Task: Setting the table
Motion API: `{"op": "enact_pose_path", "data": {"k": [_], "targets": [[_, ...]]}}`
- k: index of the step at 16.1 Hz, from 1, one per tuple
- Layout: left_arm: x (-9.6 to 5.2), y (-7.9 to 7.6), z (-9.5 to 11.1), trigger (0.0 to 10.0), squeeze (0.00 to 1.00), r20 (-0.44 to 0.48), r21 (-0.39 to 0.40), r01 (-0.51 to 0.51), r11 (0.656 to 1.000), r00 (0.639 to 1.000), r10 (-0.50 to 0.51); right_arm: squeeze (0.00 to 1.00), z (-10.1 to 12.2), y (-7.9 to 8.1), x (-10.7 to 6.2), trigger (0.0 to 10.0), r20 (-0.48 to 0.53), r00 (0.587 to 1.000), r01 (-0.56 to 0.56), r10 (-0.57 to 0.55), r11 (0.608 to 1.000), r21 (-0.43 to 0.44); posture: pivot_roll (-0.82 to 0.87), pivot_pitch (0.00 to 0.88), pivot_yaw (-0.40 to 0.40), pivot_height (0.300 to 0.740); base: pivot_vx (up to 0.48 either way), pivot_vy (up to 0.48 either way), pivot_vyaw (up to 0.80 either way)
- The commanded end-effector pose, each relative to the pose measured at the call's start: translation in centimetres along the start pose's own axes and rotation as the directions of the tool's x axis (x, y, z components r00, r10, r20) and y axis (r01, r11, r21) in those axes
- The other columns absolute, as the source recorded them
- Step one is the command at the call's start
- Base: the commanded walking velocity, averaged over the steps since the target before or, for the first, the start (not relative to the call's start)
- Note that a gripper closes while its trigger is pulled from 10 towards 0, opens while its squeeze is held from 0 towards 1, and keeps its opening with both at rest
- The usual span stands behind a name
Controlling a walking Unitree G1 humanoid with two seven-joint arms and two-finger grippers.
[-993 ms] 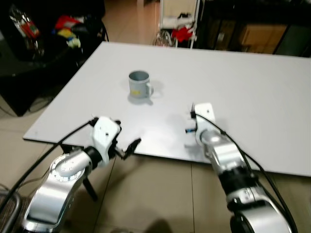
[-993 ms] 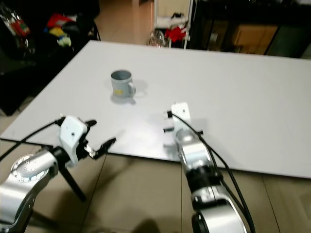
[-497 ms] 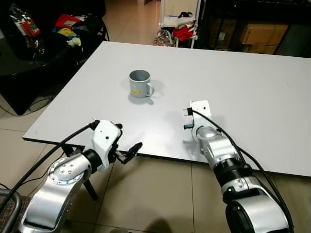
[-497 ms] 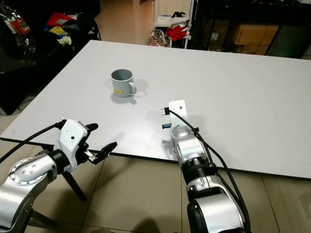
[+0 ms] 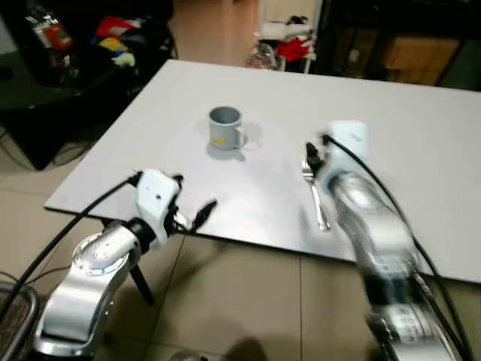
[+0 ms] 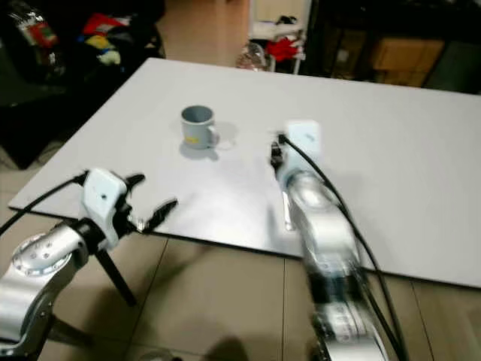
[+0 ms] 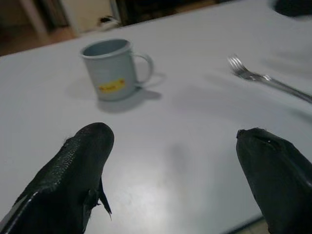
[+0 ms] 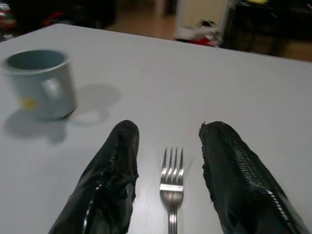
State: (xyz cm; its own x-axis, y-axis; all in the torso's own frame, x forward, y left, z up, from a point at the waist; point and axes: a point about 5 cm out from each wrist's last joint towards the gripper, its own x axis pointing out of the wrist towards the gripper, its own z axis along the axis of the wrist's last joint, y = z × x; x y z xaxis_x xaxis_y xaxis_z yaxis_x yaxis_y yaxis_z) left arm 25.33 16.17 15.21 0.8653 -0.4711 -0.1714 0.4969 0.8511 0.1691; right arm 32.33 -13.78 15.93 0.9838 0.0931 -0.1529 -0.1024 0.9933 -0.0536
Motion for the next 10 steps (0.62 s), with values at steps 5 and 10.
{"op": "enact_pose_path", "data": {"k": [5,10], "targets": [[-0.5,-0.2,0.2,10.0,0.0,0.025,-0.015,-0.184,0.983,0.983,0.184,1.0,-1.3,0.1,-5.6,10.0,0.03,0.99,-0.135,0.135,0.991,0.007,0.08,0.0,0.01,0.74,0.0,0.0,0.64],[-0.2,-0.9,-0.3,10.0,0.0,0.014,-0.025,-0.226,0.974,0.974,0.226,1.0,-1.6,0.4,-6.9,10.0,0.028,0.978,-0.206,0.206,0.979,0.008,0.1,0.0,-0.007,0.74,0.0,0.0,0.8]]}}
